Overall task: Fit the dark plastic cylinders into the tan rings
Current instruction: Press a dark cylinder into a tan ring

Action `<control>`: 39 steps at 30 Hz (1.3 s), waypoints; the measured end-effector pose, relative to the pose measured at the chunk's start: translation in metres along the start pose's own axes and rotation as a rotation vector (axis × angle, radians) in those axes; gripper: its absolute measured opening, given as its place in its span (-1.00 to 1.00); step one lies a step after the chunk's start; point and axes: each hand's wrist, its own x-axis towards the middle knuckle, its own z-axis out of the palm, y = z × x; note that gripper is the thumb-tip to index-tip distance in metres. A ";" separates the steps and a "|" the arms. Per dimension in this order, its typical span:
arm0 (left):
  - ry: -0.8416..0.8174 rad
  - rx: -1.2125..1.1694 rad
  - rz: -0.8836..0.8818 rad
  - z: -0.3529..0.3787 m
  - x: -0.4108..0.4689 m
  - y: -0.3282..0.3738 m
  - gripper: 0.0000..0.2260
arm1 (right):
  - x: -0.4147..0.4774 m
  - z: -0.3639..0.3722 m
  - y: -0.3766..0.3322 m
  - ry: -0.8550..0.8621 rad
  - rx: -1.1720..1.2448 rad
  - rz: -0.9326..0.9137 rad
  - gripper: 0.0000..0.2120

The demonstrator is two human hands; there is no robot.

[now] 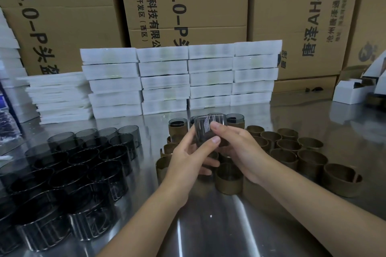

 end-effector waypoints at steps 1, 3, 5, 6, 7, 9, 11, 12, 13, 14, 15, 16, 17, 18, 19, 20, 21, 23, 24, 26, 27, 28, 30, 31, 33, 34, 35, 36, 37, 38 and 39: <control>-0.018 -0.014 -0.010 0.000 -0.001 0.001 -0.56 | 0.000 0.000 0.000 -0.012 0.022 0.008 -0.44; -0.055 -0.038 -0.020 0.000 -0.002 0.001 -0.51 | 0.001 -0.001 -0.001 -0.036 0.056 0.029 -0.44; -0.088 -0.073 -0.029 0.000 -0.002 0.002 -0.57 | 0.001 -0.002 -0.002 -0.063 0.087 0.047 -0.45; -0.102 -0.093 -0.034 0.000 -0.002 0.002 -0.61 | 0.001 -0.002 -0.002 -0.076 0.101 0.056 -0.45; -0.114 -0.113 -0.039 -0.001 -0.002 0.001 -0.62 | 0.001 -0.002 -0.003 -0.088 0.114 0.064 -0.44; -0.133 -0.145 -0.049 -0.002 -0.001 0.001 -0.58 | 0.001 -0.002 -0.003 -0.112 0.135 0.072 -0.49; -0.141 -0.169 -0.061 -0.002 0.000 0.000 -0.59 | 0.001 -0.002 -0.004 -0.120 0.136 0.073 -0.51; -0.139 -0.175 -0.068 -0.002 0.000 0.000 -0.61 | 0.001 -0.001 -0.003 -0.111 0.134 0.073 -0.50; -0.132 -0.173 -0.073 -0.001 0.001 0.000 -0.62 | 0.001 -0.001 -0.003 -0.097 0.129 0.074 -0.48; -0.121 -0.164 -0.076 0.000 0.001 -0.001 -0.63 | 0.001 0.000 -0.002 -0.081 0.116 0.073 -0.46; -0.106 -0.144 -0.074 0.001 0.001 -0.001 -0.64 | 0.001 0.001 -0.001 -0.058 0.092 0.070 -0.46; -0.086 -0.114 -0.066 0.002 0.001 -0.002 -0.66 | 0.001 0.002 -0.001 -0.030 0.058 0.062 -0.48; -0.062 -0.075 -0.053 0.003 0.002 -0.003 -0.67 | 0.000 0.004 -0.001 0.000 0.016 0.051 -0.52; -0.034 -0.034 -0.036 0.003 0.002 -0.004 -0.67 | -0.001 0.005 -0.001 0.031 -0.027 0.036 -0.57; -0.007 0.000 -0.015 0.004 0.003 -0.006 -0.67 | -0.002 0.006 -0.001 0.059 -0.064 0.019 -0.61; 0.014 0.024 0.003 0.004 0.003 -0.007 -0.65 | -0.003 0.007 -0.001 0.081 -0.092 0.001 -0.63; 0.027 0.034 0.014 0.004 0.003 -0.008 -0.62 | -0.003 0.007 0.000 0.097 -0.109 -0.018 -0.64; 0.037 0.043 0.027 0.004 0.003 -0.008 -0.57 | -0.003 0.007 0.000 0.111 -0.117 -0.051 -0.66; 0.040 0.046 0.033 0.004 0.003 -0.008 -0.56 | -0.003 0.006 0.001 0.114 -0.116 -0.062 -0.65; 0.046 0.046 0.040 0.004 0.003 -0.008 -0.56 | -0.002 0.006 0.002 0.128 -0.116 -0.075 -0.60; 0.049 0.046 0.042 0.004 0.003 -0.007 -0.57 | -0.001 0.005 0.003 0.136 -0.115 -0.080 -0.57; 0.052 0.047 0.040 0.004 0.003 -0.007 -0.57 | -0.001 0.005 0.004 0.143 -0.114 -0.084 -0.54; 0.061 0.055 0.031 0.004 0.004 -0.007 -0.58 | 0.000 0.004 0.005 0.150 -0.116 -0.092 -0.50; 0.061 0.060 0.028 0.004 0.004 -0.007 -0.59 | 0.001 0.004 0.006 0.155 -0.119 -0.096 -0.49; 0.055 0.067 0.026 0.004 0.003 -0.007 -0.64 | 0.001 0.004 0.006 0.167 -0.120 -0.102 -0.49; 0.051 0.066 0.024 0.004 0.003 -0.007 -0.67 | 0.001 0.004 0.007 0.172 -0.121 -0.104 -0.51; 0.048 0.062 0.021 0.004 0.003 -0.006 -0.67 | 0.001 0.004 0.007 0.173 -0.127 -0.105 -0.53; 0.044 0.059 0.019 0.004 0.003 -0.006 -0.67 | 0.001 0.003 0.007 0.172 -0.139 -0.105 -0.54; 0.039 0.056 0.017 0.004 0.003 -0.005 -0.67 | 0.001 0.003 0.007 0.168 -0.148 -0.101 -0.54; 0.034 0.051 0.014 0.003 0.003 -0.005 -0.66 | 0.001 0.002 0.007 0.157 -0.151 -0.089 -0.52; 0.027 0.045 0.009 0.003 0.003 -0.004 -0.67 | 0.001 0.001 0.006 0.136 -0.147 -0.066 -0.49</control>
